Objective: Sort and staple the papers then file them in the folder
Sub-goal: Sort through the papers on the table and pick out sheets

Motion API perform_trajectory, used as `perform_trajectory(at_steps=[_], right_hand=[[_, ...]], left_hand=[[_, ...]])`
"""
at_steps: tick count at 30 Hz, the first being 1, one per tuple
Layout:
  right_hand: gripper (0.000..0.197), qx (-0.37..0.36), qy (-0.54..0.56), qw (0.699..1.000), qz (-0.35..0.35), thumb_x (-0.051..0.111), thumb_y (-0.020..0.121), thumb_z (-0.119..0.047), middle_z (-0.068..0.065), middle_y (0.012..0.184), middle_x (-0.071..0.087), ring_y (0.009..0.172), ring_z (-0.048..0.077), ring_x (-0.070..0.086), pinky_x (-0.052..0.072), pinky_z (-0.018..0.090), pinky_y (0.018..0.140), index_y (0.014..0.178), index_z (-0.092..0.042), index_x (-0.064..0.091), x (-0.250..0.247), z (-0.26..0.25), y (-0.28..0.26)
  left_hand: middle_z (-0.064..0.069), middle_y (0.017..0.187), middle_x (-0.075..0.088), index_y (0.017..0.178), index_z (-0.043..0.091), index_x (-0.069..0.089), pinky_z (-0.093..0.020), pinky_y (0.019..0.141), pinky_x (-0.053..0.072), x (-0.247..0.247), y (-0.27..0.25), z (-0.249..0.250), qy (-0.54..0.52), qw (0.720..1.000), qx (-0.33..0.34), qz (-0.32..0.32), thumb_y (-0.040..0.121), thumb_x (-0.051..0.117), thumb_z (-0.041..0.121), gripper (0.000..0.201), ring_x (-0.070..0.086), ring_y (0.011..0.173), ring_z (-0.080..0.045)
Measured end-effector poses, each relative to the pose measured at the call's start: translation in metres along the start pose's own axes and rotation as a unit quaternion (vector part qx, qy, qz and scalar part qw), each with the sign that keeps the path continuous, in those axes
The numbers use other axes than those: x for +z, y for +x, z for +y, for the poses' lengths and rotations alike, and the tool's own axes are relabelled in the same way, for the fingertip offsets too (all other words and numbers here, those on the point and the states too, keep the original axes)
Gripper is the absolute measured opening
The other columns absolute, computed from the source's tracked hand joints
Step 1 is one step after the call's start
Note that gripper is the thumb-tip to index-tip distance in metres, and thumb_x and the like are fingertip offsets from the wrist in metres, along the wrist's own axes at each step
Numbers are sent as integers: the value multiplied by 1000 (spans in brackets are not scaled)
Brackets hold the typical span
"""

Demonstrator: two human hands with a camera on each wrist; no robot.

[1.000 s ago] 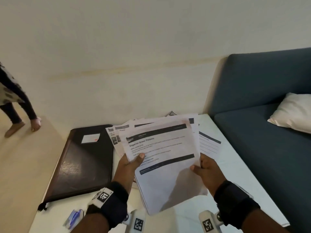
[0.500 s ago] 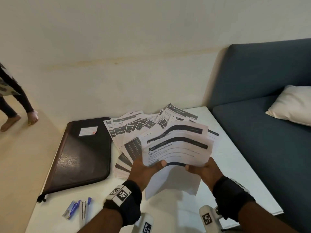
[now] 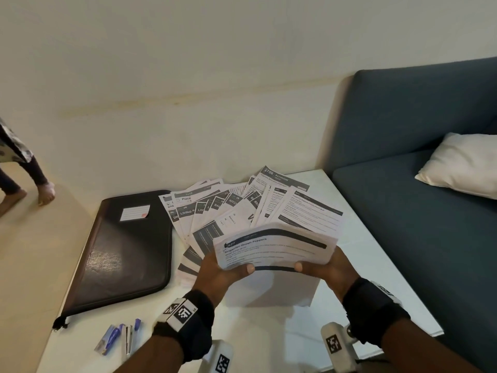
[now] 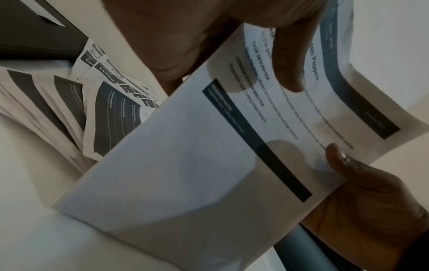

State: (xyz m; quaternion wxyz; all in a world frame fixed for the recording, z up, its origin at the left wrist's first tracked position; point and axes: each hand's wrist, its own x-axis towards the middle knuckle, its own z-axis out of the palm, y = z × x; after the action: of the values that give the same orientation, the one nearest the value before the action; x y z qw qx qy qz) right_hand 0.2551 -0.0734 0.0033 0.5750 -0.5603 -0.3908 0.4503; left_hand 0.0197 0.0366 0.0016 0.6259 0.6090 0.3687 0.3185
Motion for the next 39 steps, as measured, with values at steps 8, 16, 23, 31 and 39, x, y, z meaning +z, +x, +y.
perform_trajectory(at_steps=[8,16,23,31,39], right_hand=[[25,28,-79,996,43,75,85,-11,2,104,74,102,18,68,56,37,89,103,-27,70,6,11,0],[28,56,-87,995,6,68,87,0,3,99,75,97,15,69,56,22,77,105,-21,69,0,21,-3],[16,98,-126,987,34,69,88,-8,5,97,76,95,16,70,54,40,91,96,-21,73,-3,47,-3],[28,169,-209,962,-53,67,90,-5,12,120,66,116,28,59,47,46,101,109,-24,61,-8,84,-14],[17,85,-151,979,108,65,93,-17,3,74,69,66,16,61,50,29,60,82,-5,68,11,26,7]], left_hand=[[3,107,75,113,22,66,-30,84,57,8,-3,0,-9,1000,0,12,68,82,18,48,68,102,-14],[10,104,73,111,31,64,-23,84,54,2,1,-21,59,998,-29,-24,79,80,14,40,65,102,-6],[5,116,68,117,31,62,-36,97,51,2,-1,-42,112,990,-80,1,91,68,29,27,62,110,-14],[3,123,67,125,32,57,-37,102,48,-3,-15,-63,168,971,-144,-90,68,57,71,69,61,115,-16],[2,111,73,114,23,68,-47,99,50,-1,3,-25,16,986,-144,84,71,67,69,64,67,106,-23]])
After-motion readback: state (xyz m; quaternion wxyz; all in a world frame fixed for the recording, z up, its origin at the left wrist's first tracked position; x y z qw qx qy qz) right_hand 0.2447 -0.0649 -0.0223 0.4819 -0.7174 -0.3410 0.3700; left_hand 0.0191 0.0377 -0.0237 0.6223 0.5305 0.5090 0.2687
